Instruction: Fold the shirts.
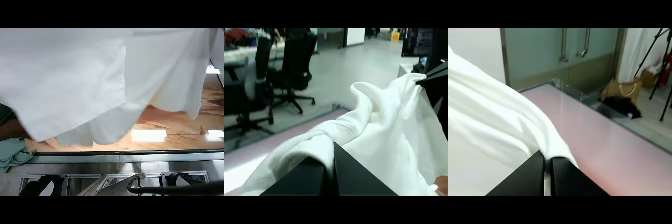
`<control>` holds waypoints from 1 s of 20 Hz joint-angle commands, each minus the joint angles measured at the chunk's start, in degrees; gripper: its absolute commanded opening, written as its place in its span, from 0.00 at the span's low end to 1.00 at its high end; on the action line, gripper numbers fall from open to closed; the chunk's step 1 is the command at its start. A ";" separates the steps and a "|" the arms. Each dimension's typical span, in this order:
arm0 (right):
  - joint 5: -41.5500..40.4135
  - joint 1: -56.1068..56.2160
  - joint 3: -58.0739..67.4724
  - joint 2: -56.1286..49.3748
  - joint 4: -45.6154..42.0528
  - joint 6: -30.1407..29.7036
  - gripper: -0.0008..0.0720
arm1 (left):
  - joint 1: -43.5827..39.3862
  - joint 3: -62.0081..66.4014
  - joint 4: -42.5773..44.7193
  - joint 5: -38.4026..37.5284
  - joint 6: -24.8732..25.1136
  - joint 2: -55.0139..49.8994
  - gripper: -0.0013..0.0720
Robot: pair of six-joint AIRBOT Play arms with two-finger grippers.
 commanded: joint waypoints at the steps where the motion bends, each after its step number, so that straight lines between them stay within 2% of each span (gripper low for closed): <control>1: 3.10 1.51 -9.44 -5.66 1.09 0.33 0.04 | -0.33 -11.39 -0.22 -4.42 -2.01 -6.56 0.04; 4: 0.00 5.92 -23.89 -13.62 1.01 -2.89 0.04 | -3.80 -26.32 0.22 -0.44 -0.20 -15.30 0.04; 7: -8.61 11.52 -33.35 -24.15 1.03 -9.90 0.04 | -8.15 -36.30 0.28 7.93 4.04 -26.93 0.04; 9: -14.73 14.27 -33.97 -32.17 1.27 -10.88 0.04 | -9.29 -37.90 -0.11 13.35 4.52 -36.02 0.04; 11: -20.35 15.28 -33.88 -37.33 1.46 -10.88 0.04 | -8.37 -34.01 -0.28 12.76 4.48 -43.78 0.05; 12: -21.33 15.04 -33.88 -38.38 1.40 -10.88 0.13 | -7.37 -30.93 -0.26 10.86 4.46 -46.58 0.05; 13: -20.65 14.21 -33.86 -38.36 1.40 -10.88 0.35 | -6.12 -27.19 -0.22 8.17 4.48 -48.92 0.06; 14: -18.58 12.79 -33.86 -37.31 1.38 -10.82 0.42 | -4.63 -23.61 -0.09 5.49 4.48 -50.36 0.44; 15: -15.78 11.04 -33.88 -35.65 1.25 -9.81 0.42 | -2.73 -19.69 -0.09 2.14 4.09 -51.41 0.96; 17: -9.73 6.10 -33.88 -30.47 -2.12 -3.26 0.42 | 1.53 -12.92 1.51 -3.74 4.00 -52.00 0.94; 20: -4.85 -1.16 -35.36 -22.08 -15.67 9.01 0.42 | 7.23 -8.35 10.67 -9.49 2.95 -51.43 0.94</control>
